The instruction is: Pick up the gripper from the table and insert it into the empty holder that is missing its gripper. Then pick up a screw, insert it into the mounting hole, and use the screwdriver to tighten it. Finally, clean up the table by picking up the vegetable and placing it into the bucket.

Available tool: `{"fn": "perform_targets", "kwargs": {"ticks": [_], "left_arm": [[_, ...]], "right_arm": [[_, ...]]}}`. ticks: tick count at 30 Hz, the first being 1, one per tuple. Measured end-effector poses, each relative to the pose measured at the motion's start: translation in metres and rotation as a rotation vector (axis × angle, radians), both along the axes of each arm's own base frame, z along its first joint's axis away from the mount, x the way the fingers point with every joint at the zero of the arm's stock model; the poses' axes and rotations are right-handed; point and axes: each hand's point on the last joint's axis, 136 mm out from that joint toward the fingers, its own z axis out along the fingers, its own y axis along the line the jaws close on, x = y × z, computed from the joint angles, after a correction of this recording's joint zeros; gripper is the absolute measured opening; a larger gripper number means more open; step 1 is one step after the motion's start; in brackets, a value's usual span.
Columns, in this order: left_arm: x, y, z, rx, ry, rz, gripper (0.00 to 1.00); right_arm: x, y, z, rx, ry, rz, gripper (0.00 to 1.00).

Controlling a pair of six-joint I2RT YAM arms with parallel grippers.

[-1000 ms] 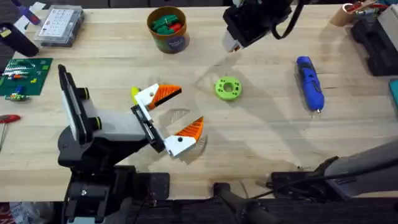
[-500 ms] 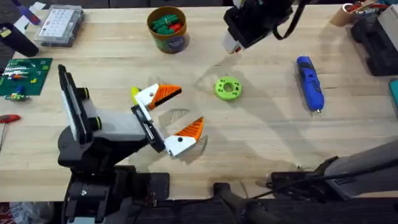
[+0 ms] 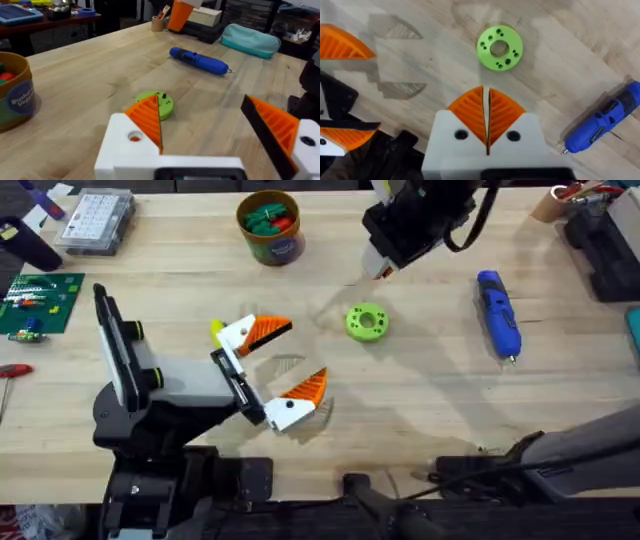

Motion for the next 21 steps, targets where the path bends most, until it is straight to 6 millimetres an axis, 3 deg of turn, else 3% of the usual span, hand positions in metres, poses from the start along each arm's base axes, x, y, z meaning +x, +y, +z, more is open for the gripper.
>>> {"fn": "perform_targets", "kwargs": {"ticks": [9,11,16,17,21], "left_arm": [[0.000,0.000,0.000,0.000,0.000,0.000,0.991],[0.000,0.000,0.000,0.000,0.000,0.000,0.991],[0.000,0.000,0.000,0.000,0.000,0.000,0.991],[0.000,0.000,0.000,0.000,0.000,0.000,0.991],[0.000,0.000,0.000,0.000,0.000,0.000,0.991]], "right_arm": [[-0.011,-0.007,-0.003,-0.031,0.043,0.001,0.034],[-0.010,-0.007,-0.002,-0.030,0.040,0.002,0.210],[-0.014,-0.009,-0.002,-0.008,0.008,0.004,0.915],[-0.015,-0.011,-0.002,-0.003,0.001,0.002,0.975],[-0.025,-0.017,-0.006,0.008,-0.012,-0.003,0.993]]}}
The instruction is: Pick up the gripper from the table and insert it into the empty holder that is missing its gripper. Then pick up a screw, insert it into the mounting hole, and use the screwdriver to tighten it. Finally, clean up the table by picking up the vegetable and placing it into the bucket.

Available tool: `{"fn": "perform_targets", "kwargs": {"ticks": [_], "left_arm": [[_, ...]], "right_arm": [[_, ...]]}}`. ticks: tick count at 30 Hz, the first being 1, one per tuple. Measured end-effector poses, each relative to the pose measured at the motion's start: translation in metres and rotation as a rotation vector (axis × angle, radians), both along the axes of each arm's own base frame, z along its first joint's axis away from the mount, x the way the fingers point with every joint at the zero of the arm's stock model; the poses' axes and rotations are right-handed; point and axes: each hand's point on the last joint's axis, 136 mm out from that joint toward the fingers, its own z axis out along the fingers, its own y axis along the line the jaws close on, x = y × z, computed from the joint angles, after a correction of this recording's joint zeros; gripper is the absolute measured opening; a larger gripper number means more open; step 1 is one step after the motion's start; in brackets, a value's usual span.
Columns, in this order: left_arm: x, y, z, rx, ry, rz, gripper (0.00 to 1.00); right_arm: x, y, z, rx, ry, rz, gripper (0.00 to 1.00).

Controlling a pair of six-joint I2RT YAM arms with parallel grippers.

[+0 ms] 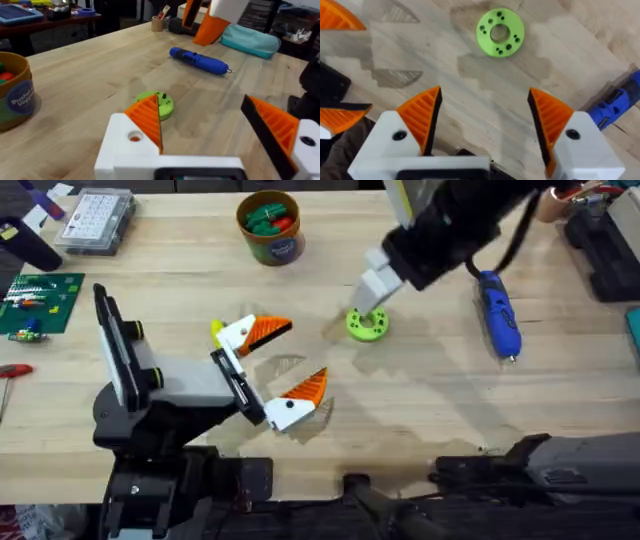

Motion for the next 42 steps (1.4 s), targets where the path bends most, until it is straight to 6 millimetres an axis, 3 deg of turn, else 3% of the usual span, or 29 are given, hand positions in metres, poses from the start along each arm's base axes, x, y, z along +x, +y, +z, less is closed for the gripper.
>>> {"fn": "perform_targets", "kwargs": {"ticks": [7,14,29,36,42], "left_arm": [[0.000,0.000,0.000,0.000,0.000,0.000,0.991],[0.000,0.000,0.000,0.000,0.000,0.000,0.991],[0.000,0.000,0.000,0.000,0.000,0.000,0.991],[0.000,0.000,0.000,0.000,0.000,0.000,0.991],[0.000,0.000,0.000,0.000,0.000,0.000,0.991]], "right_arm": [[-0.008,-0.006,-0.026,-0.015,0.026,-0.013,0.993],[0.005,-0.002,-0.064,0.007,0.012,-0.063,0.993],[0.030,0.001,-0.113,-0.016,0.057,-0.129,0.990],[0.037,-0.006,-0.120,-0.023,0.069,-0.161,0.776],[0.039,-0.011,-0.121,-0.024,0.073,-0.178,0.722]]}}
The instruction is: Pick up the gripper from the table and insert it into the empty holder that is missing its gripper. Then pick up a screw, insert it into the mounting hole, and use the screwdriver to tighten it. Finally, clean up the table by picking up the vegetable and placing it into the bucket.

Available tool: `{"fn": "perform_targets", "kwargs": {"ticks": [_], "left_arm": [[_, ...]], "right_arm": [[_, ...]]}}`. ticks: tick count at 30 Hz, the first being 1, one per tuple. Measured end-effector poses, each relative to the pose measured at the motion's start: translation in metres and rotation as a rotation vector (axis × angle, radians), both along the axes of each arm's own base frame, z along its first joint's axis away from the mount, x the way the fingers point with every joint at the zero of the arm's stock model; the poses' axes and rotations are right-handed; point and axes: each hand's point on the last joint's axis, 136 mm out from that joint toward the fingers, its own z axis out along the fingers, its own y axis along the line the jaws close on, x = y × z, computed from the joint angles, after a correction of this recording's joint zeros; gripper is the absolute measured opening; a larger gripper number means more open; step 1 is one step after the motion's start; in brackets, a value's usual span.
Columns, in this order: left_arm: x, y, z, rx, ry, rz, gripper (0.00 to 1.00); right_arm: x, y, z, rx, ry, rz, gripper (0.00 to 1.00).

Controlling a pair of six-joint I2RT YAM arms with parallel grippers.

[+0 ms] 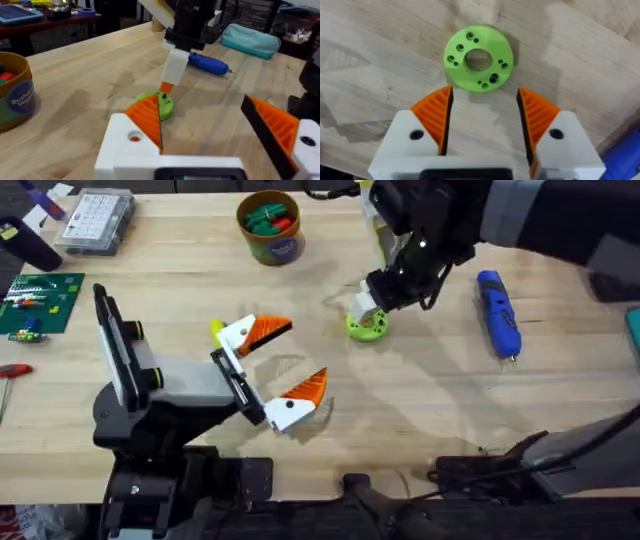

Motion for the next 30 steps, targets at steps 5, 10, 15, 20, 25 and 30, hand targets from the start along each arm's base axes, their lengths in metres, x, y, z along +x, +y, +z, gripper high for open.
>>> {"fn": "perform_targets", "kwargs": {"ticks": [5,10,15,20,25,30], "left_arm": [[0.000,0.000,0.000,0.000,0.000,0.000,0.991],[0.000,0.000,0.000,0.000,0.000,0.000,0.991],[0.000,0.000,0.000,0.000,0.000,0.000,0.991],[0.000,0.000,0.000,0.000,0.000,0.000,0.991],[0.000,0.000,0.000,0.000,0.000,0.000,0.991],[0.000,0.000,0.000,0.000,0.000,0.000,0.991]], "right_arm": [[-0.001,-0.001,-0.011,-0.018,0.031,0.000,0.695],[-0.003,-0.002,-0.024,-0.040,0.069,0.000,0.618],[-0.002,-0.001,-0.026,-0.040,0.069,0.000,0.559],[-0.001,-0.004,-0.026,-0.054,0.063,-0.002,0.514],[0.002,-0.009,-0.026,-0.084,0.045,-0.007,0.487],[0.003,-0.010,-0.027,-0.095,0.044,-0.008,0.460]]}}
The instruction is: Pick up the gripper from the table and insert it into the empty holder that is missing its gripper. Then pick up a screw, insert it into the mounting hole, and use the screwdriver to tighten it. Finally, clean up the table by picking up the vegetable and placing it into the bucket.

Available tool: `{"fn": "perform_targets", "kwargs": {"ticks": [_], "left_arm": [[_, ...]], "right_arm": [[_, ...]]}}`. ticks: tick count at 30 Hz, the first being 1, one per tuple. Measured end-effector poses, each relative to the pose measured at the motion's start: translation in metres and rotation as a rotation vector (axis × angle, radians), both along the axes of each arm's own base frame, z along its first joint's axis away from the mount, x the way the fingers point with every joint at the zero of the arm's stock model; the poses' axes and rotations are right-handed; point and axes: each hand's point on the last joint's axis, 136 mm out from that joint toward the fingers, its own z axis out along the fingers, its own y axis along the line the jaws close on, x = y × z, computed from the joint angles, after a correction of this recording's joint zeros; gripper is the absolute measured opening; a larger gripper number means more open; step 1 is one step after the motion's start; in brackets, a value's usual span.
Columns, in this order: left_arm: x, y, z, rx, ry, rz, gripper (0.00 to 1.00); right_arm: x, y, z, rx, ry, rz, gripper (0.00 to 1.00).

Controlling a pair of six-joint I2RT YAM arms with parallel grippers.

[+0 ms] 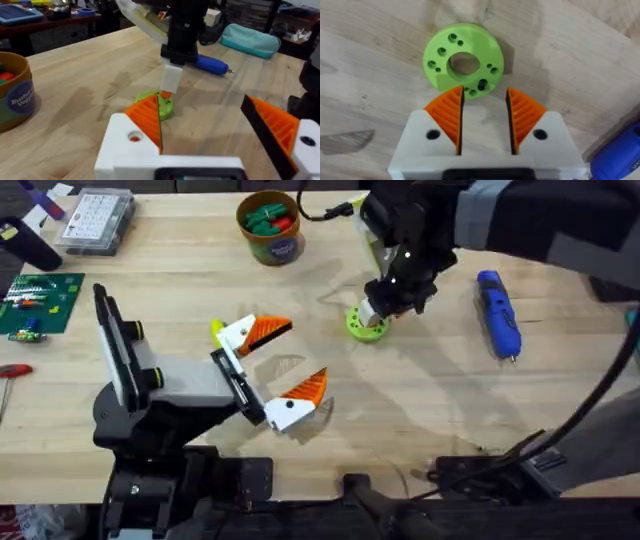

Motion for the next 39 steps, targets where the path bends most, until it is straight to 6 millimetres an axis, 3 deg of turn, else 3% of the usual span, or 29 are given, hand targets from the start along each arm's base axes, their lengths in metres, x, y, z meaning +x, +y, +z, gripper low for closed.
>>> {"fn": "perform_targets", "kwargs": {"ticks": [21,39], "left_arm": [[0.000,0.000,0.000,0.000,0.000,0.000,0.991],[0.000,0.000,0.000,0.000,0.000,0.000,0.991]], "right_arm": [[0.000,0.005,-0.012,-0.013,0.015,0.014,0.256],[0.000,0.005,-0.016,-0.017,0.022,0.013,0.185]]}}
